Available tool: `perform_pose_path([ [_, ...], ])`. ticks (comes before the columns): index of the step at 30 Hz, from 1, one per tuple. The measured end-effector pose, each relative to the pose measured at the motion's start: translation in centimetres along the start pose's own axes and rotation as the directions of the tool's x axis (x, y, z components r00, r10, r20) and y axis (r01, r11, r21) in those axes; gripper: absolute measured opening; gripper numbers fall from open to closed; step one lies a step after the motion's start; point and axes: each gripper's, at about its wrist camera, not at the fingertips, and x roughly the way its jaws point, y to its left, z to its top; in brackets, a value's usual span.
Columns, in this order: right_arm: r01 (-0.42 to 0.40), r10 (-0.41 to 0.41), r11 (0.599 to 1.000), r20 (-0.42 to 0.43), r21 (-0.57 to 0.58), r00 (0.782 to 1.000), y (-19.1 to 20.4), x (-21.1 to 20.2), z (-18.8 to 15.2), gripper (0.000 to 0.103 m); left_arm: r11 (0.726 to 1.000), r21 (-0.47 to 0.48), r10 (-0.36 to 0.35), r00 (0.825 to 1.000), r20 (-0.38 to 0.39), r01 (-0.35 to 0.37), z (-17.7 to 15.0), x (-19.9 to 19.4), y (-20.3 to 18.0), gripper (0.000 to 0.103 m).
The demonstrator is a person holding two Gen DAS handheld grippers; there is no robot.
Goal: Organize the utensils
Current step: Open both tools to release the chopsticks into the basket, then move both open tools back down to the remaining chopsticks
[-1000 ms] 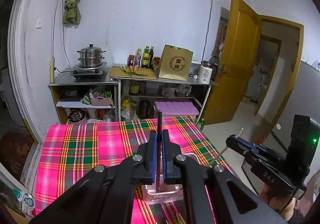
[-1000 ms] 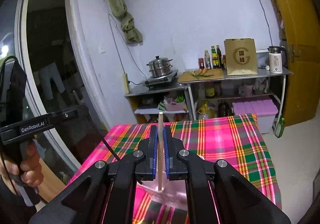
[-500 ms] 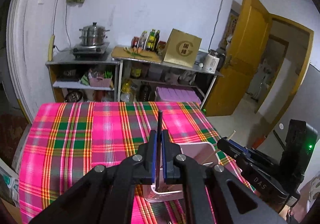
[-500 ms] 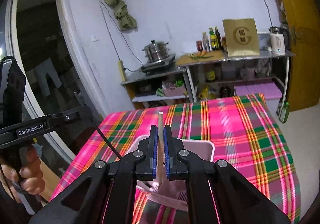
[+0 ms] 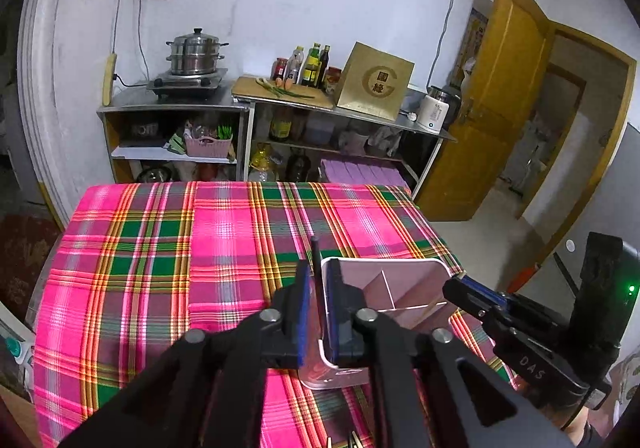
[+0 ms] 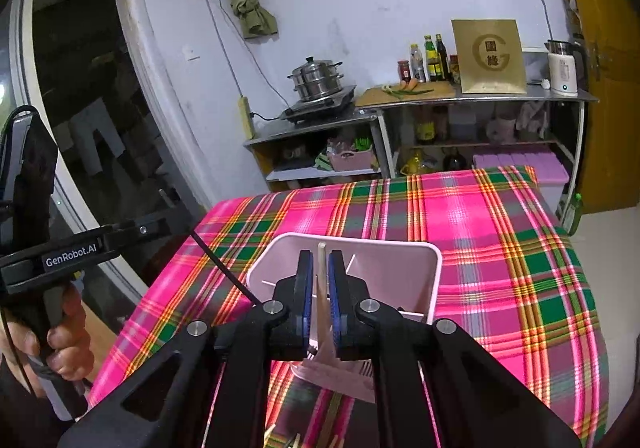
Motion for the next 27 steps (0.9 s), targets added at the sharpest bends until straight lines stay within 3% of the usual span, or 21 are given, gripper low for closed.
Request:
perform_pose_path([
  [7,0.015,-0.014,0.999,0.043,-0.036,0.999,0.8,-3.5,-1.1,0.017,1.000,0.019,0.009,0.997,0.071,-0.011,-1.3,-3.6,-0.5,0.026],
  [13,0.026,-0.019,0.997,0.093,-0.078,0.995,1.6,-8.0,-3.9,0.017,0.999,0.044,0.004,0.990,0.139,-0.010,-5.2,-7.6,-1.0,0.030],
  [27,0.128,-0.108,0.979,0.131,-0.160,0.986,3.0,-14.9,-12.3,0.017,0.996,0.085,-0.019,0.992,0.122,0.009,-15.4,-10.9,-2.5,0.030],
])
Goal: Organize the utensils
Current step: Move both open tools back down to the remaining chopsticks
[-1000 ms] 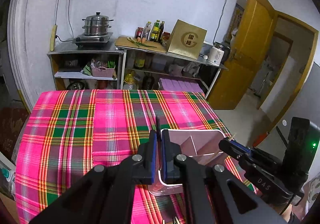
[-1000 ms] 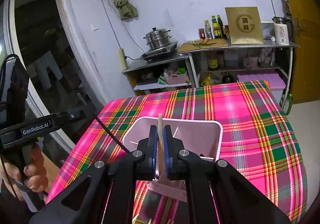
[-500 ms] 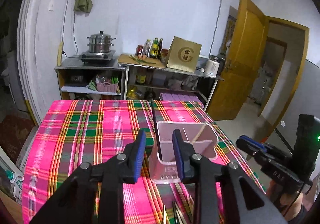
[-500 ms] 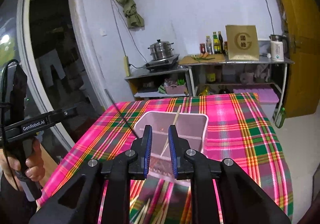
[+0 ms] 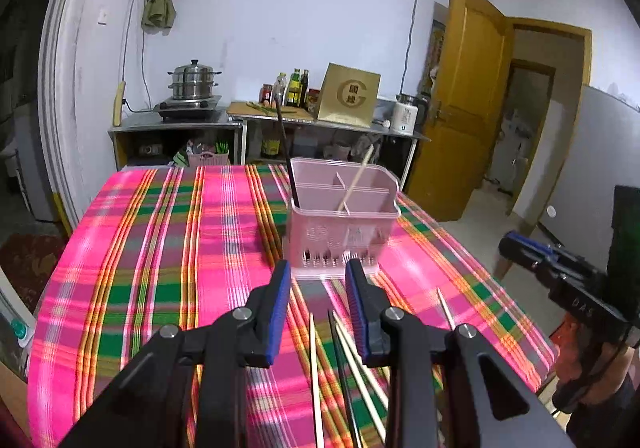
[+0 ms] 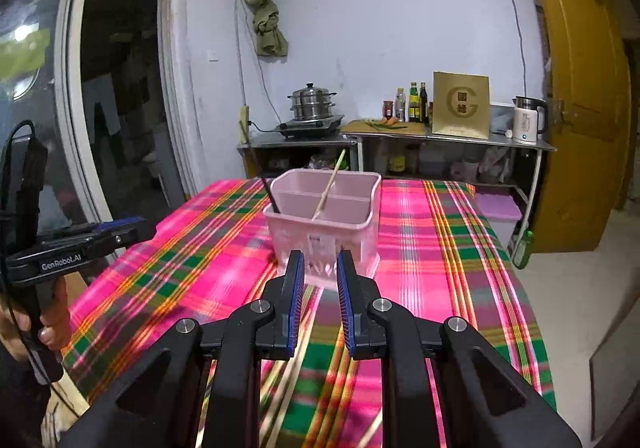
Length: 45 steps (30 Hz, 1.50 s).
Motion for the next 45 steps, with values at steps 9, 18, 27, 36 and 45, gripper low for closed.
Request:
perform_pose_path([
  [9,-0.024,0.025,0.999,-0.025,0.045,0.999,0.0,-1.6,-3.6,0.017,1.000,0.010,0.012,0.998,-0.059,-0.012,-4.7,-0.3,-0.3,0.030],
  [18,-0.061,0.064,0.997,-0.085,0.048,0.994,0.7,-0.5,-5.6,0.017,1.000,-0.010,0.017,0.996,-0.089,-0.018,-7.1,0.0,-0.1,0.030],
  [27,-0.034,0.041,0.998,-0.140,0.050,0.989,0.6,1.5,-6.8,0.017,0.999,-0.017,0.025,0.990,-0.140,-0.027,-8.3,2.1,0.2,0.030],
  [36,-0.018,0.039,0.997,-0.263,0.081,0.964,-0.1,5.6,-7.0,0.017,0.999,0.015,0.032,0.971,-0.236,-0.030,-7.8,6.3,0.1,0.030],
  [45,-0.003,0.032,0.997,-0.384,0.076,0.923,-0.2,10.7,-6.7,0.017,0.998,0.056,0.059,0.938,-0.341,-0.042,-7.6,11.4,0.0,0.030],
])
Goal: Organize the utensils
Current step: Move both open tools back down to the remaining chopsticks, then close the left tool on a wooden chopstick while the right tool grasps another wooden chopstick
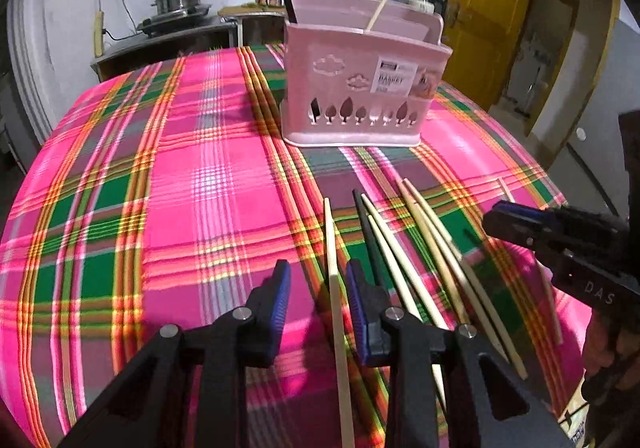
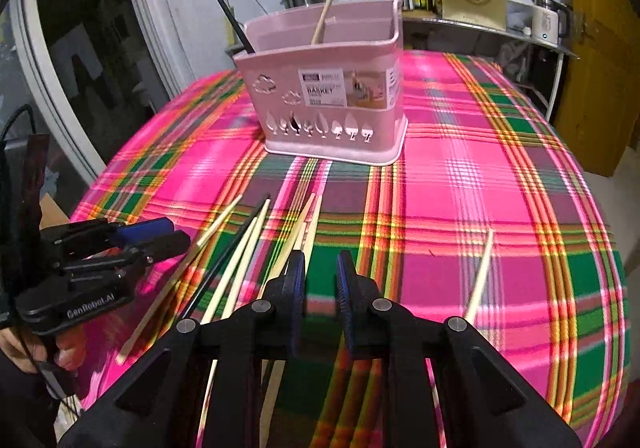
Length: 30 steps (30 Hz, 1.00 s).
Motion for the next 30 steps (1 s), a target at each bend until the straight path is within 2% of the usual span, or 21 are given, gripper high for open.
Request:
perform_pose_path([
  [5,0.003,-0.004,1.000,-0.044,-0.016,0.999,0.1,2.1,1.1,0.017,1.000,-0.003,0.003,1.000,-0.028,-0.003,0.4,1.4,0.1,0.030],
  [13,0.003,-0.005,1.000,-0.093,-0.021,0.996,0.1,4.7,2.3,0.016,1.000,0.017,0.017,1.000,-0.021,-0.016,0.9,1.8,-0.1,0.030],
  [24,0.036,-0.039,0.999,-0.116,-0.031,0.992,0.0,5.4,3.1,0.013,0.998,0.020,0.055,0.998,-0.030,-0.054,1.4,2.2,0.2,0.029],
  [30,0.065,-0.073,0.996,-0.131,-0.063,0.989,0.8,6.0,3.7,0.011,0.996,0.061,0.072,0.996,-0.050,-0.069,2.1,2.8,-0.3,0.029],
])
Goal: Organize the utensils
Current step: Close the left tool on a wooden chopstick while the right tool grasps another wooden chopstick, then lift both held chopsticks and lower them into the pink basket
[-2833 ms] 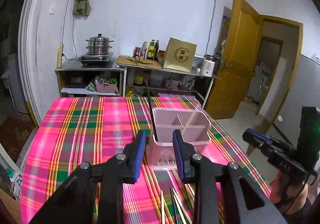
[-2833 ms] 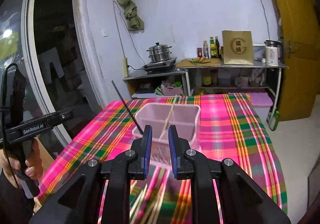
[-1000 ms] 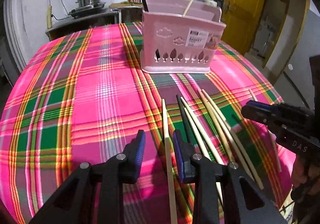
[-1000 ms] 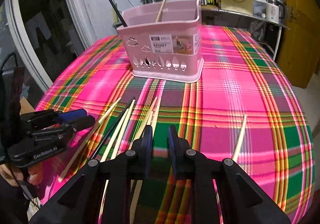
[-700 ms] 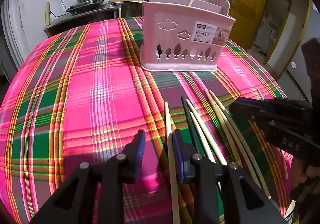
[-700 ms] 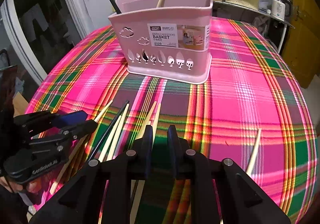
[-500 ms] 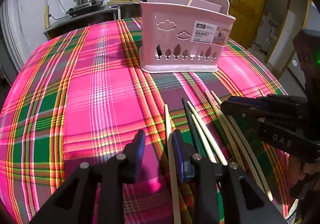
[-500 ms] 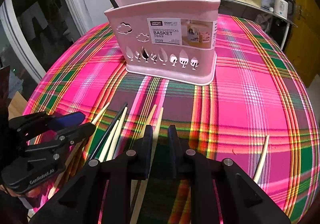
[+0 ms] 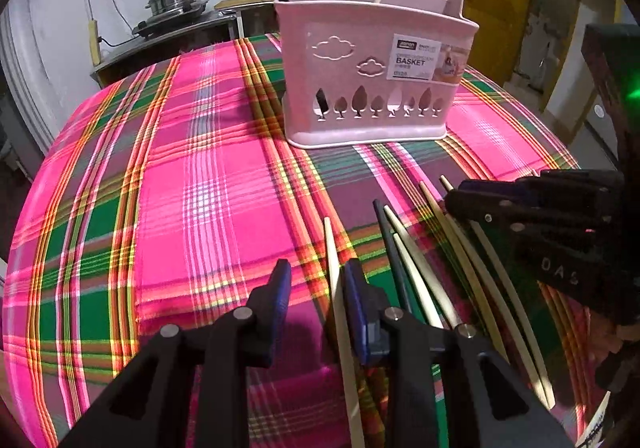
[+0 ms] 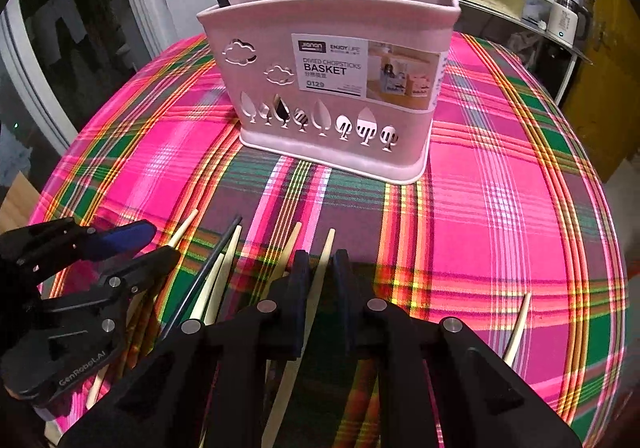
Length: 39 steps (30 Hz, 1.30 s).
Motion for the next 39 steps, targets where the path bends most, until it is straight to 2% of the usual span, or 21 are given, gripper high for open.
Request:
perform_pose_path([
  [2,0.011,-0.011,1.000,-0.001,-0.004,1.000,0.0,0.1,0.1,0.008,1.000,0.003,-0.004,1.000,-0.002,0.004,0.2,0.1,0.0,0.026],
  [8,-0.011,0.010,1.000,0.006,0.015,1.000,-0.5,0.0,0.0,0.005,1.000,0.012,-0.017,1.000,-0.005,0.017,0.4,0.3,-0.4,0.007],
  [16,-0.039,0.038,0.999,0.055,0.020,0.998,-0.7,-1.9,0.0,0.005,0.999,-0.013,-0.050,0.999,0.000,0.050,0.9,-0.5,-0.1,0.006],
  [23,-0.068,0.063,0.997,0.127,0.030,0.990,-0.9,-5.2,0.9,0.005,0.997,-0.020,-0.068,0.993,0.096,0.070,2.5,-4.9,0.2,0.006],
  [32,-0.089,0.079,0.995,0.246,0.033,0.966,-1.0,-10.7,2.0,0.005,0.995,-0.016,-0.093,0.970,0.224,0.099,4.4,-11.1,0.5,0.006],
  [39,-0.088,0.076,0.996,0.316,0.023,0.946,-0.9,-14.0,2.1,0.005,0.994,-0.018,-0.099,0.959,0.267,0.108,4.8,-13.5,0.6,0.006],
])
